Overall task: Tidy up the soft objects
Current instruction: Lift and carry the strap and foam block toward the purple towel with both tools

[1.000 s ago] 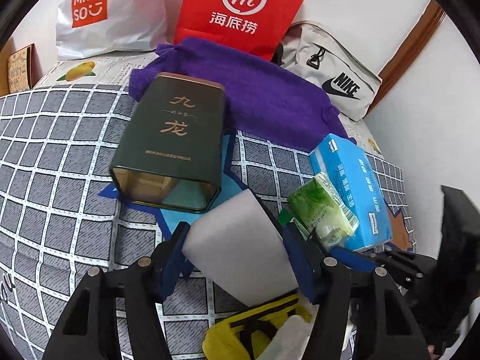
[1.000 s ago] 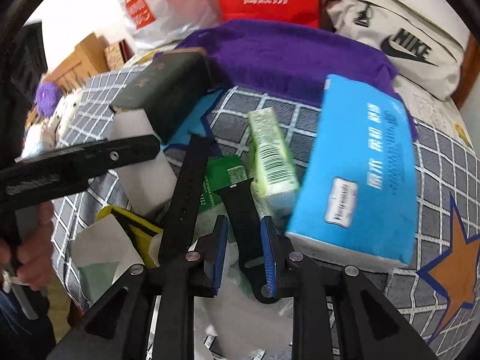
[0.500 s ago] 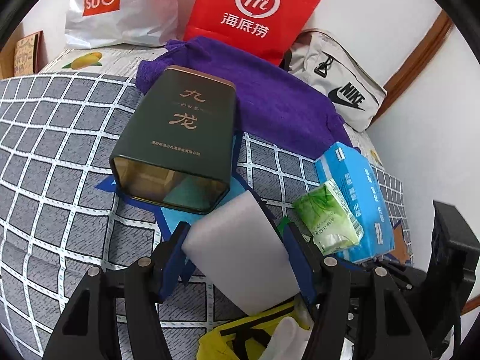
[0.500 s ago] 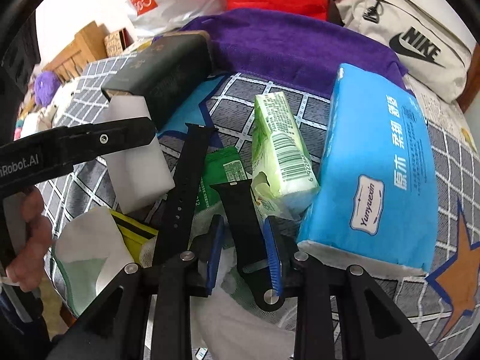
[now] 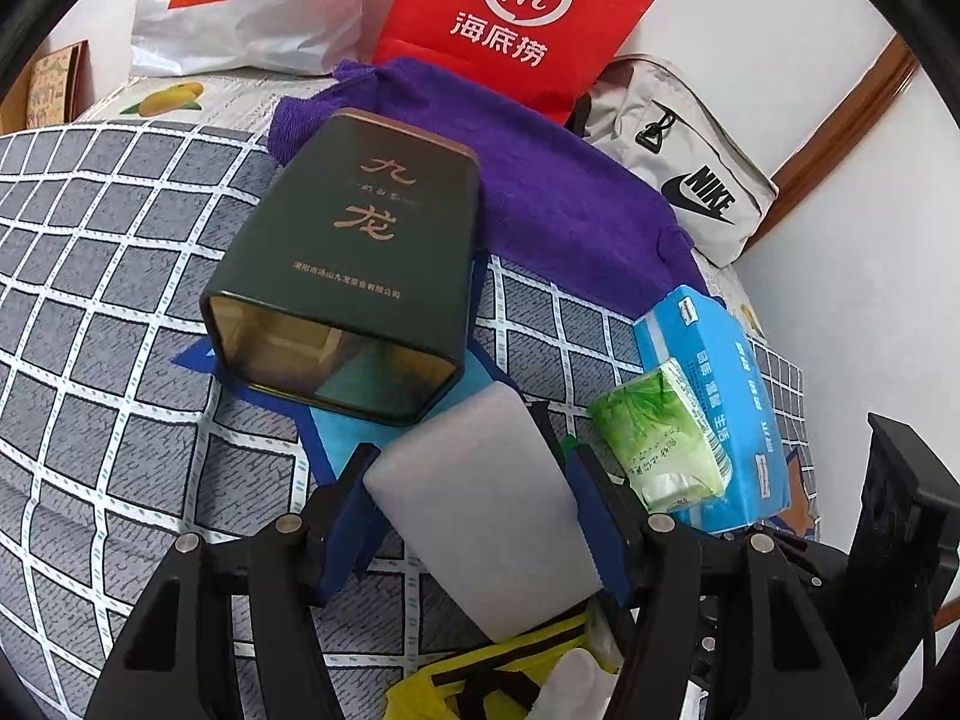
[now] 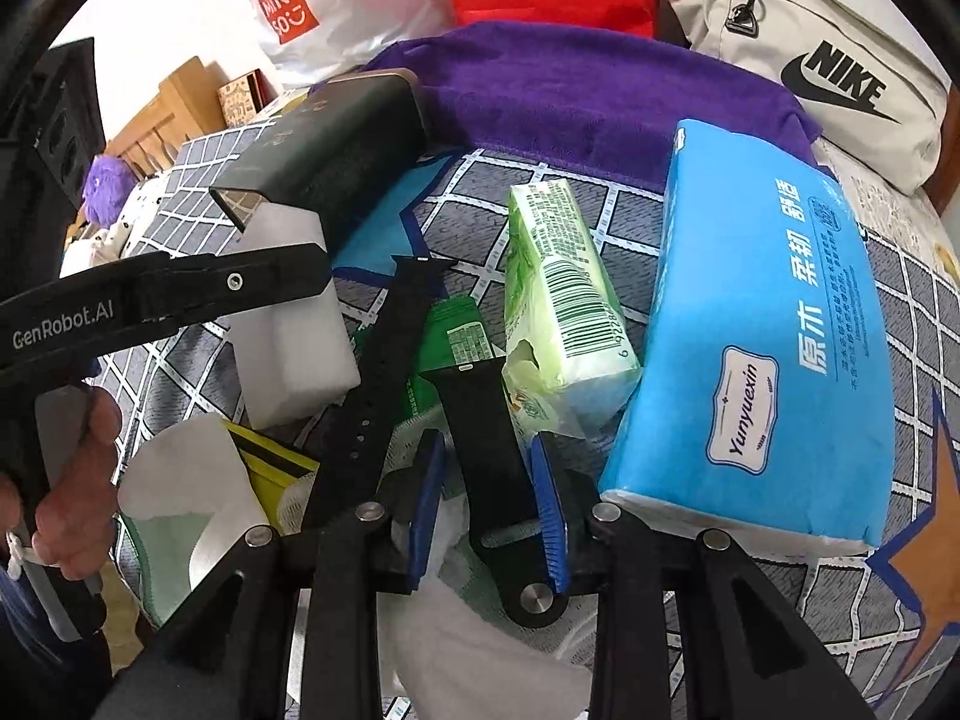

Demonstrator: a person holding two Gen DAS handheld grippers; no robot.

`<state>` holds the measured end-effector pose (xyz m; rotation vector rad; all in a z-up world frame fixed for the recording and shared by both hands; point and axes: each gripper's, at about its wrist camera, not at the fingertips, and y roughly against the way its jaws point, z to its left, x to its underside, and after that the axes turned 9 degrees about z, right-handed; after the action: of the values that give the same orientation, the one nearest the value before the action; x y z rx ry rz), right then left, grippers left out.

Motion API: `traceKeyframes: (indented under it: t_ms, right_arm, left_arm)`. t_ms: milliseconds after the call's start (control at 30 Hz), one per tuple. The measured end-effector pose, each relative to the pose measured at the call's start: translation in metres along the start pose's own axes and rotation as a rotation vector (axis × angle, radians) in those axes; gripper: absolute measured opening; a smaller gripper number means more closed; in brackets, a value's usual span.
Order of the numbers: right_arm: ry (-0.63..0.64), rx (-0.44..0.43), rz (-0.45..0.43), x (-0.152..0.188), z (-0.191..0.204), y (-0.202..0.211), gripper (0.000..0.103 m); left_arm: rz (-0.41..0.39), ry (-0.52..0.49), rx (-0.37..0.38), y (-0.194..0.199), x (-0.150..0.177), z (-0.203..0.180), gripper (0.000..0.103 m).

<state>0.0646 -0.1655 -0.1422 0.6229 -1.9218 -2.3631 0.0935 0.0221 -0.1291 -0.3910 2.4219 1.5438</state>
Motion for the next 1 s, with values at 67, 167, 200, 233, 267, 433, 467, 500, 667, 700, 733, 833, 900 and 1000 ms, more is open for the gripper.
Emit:
traceKeyframes:
  t_ms: [67, 167, 200, 233, 267, 433, 467, 500, 667, 700, 733, 833, 900, 1000]
  right_arm:
    - [0.007, 0.007, -0.007, 0.001, 0.001, 0.002, 0.026]
    - [0.019, 0.030, -0.012, 0.003, 0.004, 0.007, 0.020]
    - [0.023, 0.040, -0.017, 0.004, 0.005, 0.010, 0.020]
    - [0.024, 0.043, -0.021, 0.005, 0.005, 0.012, 0.020]
    - [0.025, 0.045, -0.020, 0.006, 0.005, 0.014, 0.020]
    - [0.009, 0.051, -0.039, 0.009, 0.002, 0.026, 0.020]
    - [0.005, 0.049, -0.046, 0.010, 0.001, 0.030, 0.020]
    - [0.003, 0.048, -0.055, 0.011, 0.001, 0.034, 0.020]
    - [0.002, 0.046, -0.101, 0.012, 0.005, 0.055, 0.020]
    - [0.002, 0.045, -0.108, 0.011, 0.006, 0.058, 0.020]
    - [0.004, 0.043, -0.117, 0.012, 0.007, 0.062, 0.020]
    - [0.009, 0.034, -0.138, 0.011, 0.009, 0.072, 0.020]
    - [0.013, 0.027, -0.150, 0.012, 0.011, 0.078, 0.020]
    - [0.015, 0.018, -0.162, 0.013, 0.012, 0.085, 0.020]
  left_arm:
    - [0.003, -0.002, 0.006, 0.001, 0.000, 0.000, 0.061]
    - [-0.006, -0.031, 0.011, 0.011, 0.000, -0.001, 0.060]
    - [-0.015, -0.038, 0.009, 0.015, 0.000, -0.002, 0.060]
    - [-0.020, -0.046, 0.007, 0.018, 0.000, -0.003, 0.060]
    - [-0.026, -0.053, 0.005, 0.022, 0.000, -0.003, 0.060]
    - [-0.059, -0.072, -0.010, 0.041, 0.000, -0.006, 0.060]
    - [-0.067, -0.077, -0.014, 0.046, 0.000, -0.007, 0.060]
    - [-0.074, -0.079, -0.018, 0.049, -0.001, -0.007, 0.060]
    - [-0.108, -0.093, -0.039, 0.067, -0.001, -0.010, 0.060]
    - [-0.112, -0.094, -0.043, 0.069, -0.001, -0.011, 0.060]
    - [-0.120, -0.096, -0.048, 0.073, -0.001, -0.011, 0.060]
    - [-0.132, -0.097, -0.055, 0.081, -0.003, -0.013, 0.060]
    - [-0.138, -0.101, -0.062, 0.084, -0.003, -0.014, 0.060]
    - [-0.150, -0.106, -0.069, 0.090, -0.004, -0.015, 0.060]
